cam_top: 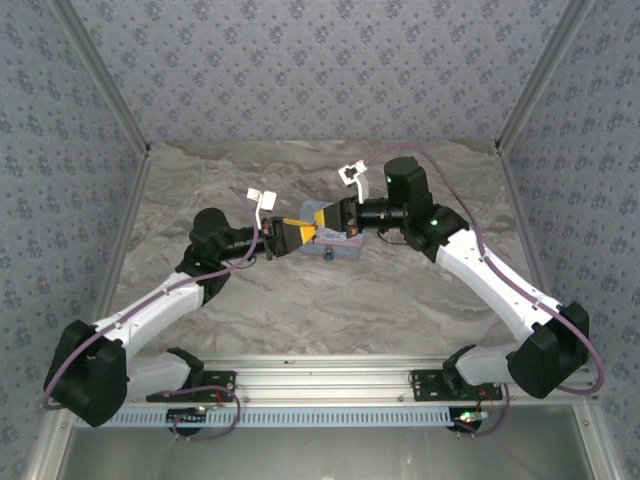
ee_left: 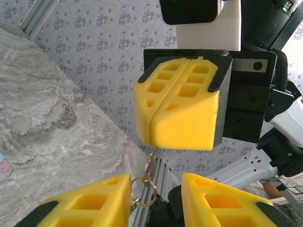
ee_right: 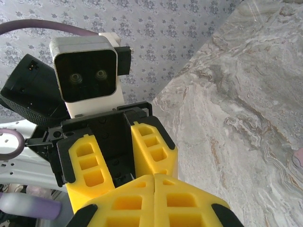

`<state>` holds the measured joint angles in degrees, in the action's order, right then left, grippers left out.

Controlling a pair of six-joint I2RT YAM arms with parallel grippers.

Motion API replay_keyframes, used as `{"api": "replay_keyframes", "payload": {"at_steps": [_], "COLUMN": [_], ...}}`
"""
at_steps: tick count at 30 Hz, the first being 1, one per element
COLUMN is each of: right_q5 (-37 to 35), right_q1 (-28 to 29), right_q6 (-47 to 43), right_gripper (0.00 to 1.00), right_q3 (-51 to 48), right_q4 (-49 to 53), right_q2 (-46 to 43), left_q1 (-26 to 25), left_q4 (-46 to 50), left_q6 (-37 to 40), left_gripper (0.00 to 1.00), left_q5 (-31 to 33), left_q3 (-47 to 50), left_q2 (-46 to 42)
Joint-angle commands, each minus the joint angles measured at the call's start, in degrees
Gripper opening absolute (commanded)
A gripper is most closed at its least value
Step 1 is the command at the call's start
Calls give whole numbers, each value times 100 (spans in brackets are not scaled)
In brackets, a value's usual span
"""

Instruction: Unlock a padlock with a key

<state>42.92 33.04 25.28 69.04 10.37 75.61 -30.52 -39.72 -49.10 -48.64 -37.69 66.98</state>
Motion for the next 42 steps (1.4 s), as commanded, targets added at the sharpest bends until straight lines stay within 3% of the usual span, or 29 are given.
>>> {"api": "replay_keyframes", "payload": {"at_steps": [1, 8, 13, 15, 18, 20, 32, 42], "right_q5": [101, 181, 246, 325, 350, 332, 340, 166], "right_q1": [58, 80, 41, -15, -73, -73, -36, -80], "right_q6": [134, 138, 133, 146, 127, 142, 408, 390], "right_gripper": [0, 0, 0, 0, 0, 0, 0, 0], "right_q3": [-22, -22, -22, -16, 30, 16, -414, -429], "right_q4": [-261, -353, -347, -355, -360, -403, -903, -971], "right_q2": [-83, 76, 120, 131, 152, 139, 94, -16], "left_q1": [-50, -103, -100, -96, -100, -77, -11, 124], "left_q4": [-162, 249, 415, 417, 560, 514, -1643, -2241], "left_q6": [92, 399, 478, 422, 462, 446, -1089, -1633], "left_gripper": [32, 24, 11, 12, 28, 33, 32, 28], "left_q5": [-58, -6, 30, 7, -8, 58, 191, 171], "left_q3": [4, -131, -177, -235, -374, -367, -52, 69], "left_q2": [-2, 21, 35, 90, 159, 141, 577, 817]}}
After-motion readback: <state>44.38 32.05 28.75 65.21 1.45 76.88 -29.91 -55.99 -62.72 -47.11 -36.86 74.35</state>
